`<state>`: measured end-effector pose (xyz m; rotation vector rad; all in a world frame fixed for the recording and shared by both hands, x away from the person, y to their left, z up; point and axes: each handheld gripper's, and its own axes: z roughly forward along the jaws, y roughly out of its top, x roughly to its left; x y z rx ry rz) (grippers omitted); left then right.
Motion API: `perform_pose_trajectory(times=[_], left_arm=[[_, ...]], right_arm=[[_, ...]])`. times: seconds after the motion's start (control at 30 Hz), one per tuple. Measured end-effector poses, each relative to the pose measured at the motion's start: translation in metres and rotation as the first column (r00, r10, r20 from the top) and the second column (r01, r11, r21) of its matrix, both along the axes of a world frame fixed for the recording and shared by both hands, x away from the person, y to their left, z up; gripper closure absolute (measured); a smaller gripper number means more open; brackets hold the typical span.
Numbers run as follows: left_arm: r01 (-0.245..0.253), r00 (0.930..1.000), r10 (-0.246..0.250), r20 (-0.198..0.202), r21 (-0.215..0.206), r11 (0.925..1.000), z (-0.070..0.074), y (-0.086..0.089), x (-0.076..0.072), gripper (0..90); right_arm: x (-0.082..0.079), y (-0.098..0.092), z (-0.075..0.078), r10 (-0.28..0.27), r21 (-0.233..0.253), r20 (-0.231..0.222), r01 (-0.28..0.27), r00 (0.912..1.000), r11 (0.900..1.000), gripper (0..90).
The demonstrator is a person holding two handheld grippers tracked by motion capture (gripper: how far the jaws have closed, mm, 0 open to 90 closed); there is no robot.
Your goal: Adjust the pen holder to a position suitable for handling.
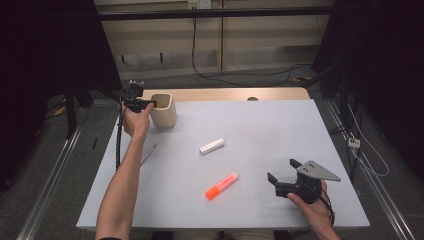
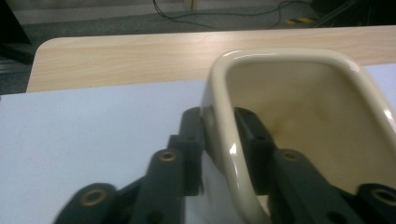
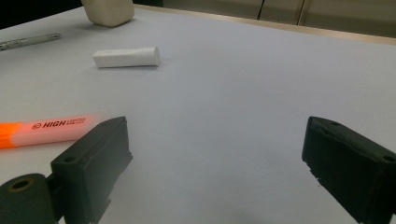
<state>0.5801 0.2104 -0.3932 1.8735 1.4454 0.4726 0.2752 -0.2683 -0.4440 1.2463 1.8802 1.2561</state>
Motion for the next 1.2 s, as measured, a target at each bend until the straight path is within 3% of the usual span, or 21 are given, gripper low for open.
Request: perform_pose_trajectory(times=[0.13, 0.27, 0.6, 0.8, 0.93, 1.1, 1.2], left_arm=[[0.025, 0.9997, -0.025, -0.007, 0.01, 0.9996, -0.004, -0.004, 0.0, 79.4], [0.016, 0.9999, -0.016, -0.003, 0.009, 0.9998, -0.003, -0.007, 0.001, 79.3], [0.034, 0.9994, -0.034, 0.0, 0.064, 0.9974, 0.0, -0.008, -0.003, 81.8], [0.073, 0.9972, -0.073, 0.016, 0.035, 0.9967, 0.006, -0.014, -0.006, 82.0], [0.127, 0.9914, -0.128, 0.027, 0.03, 0.9914, 0.011, -0.019, -0.009, 82.2], [0.189, 0.9811, -0.191, 0.032, 0.055, 0.9804, 0.019, -0.031, -0.015, 82.1], [0.224, 0.9734, -0.225, 0.042, 0.04, 0.9738, 0.023, -0.037, -0.017, 82.2]], right_arm=[[0.0, 0.0, 0.0, -0.002, 0.002, 0.001, 0.002, 1.0, 1.0, 7.1], [0.0, 0.0, 0.0, -0.003, 0.002, 0.0, 0.003, 1.0, 1.0, 7.1], [0.0, 0.0, 0.0, 0.001, 0.002, 0.001, -0.001, 1.0, 1.0, 7.1], [-0.001, 0.001, 0.0, 0.003, 0.001, 0.002, -0.003, 1.0, 1.0, 7.1], [-0.001, 0.0, 0.0, 0.002, 0.001, 0.004, -0.002, 1.0, 1.0, 7.1], [-0.001, 0.001, 0.001, 0.004, 0.001, 0.003, -0.004, 1.0, 1.0, 7.1], [0.0, 0.001, 0.0, 0.003, 0.002, 0.003, -0.003, 1.0, 1.0, 7.1]])
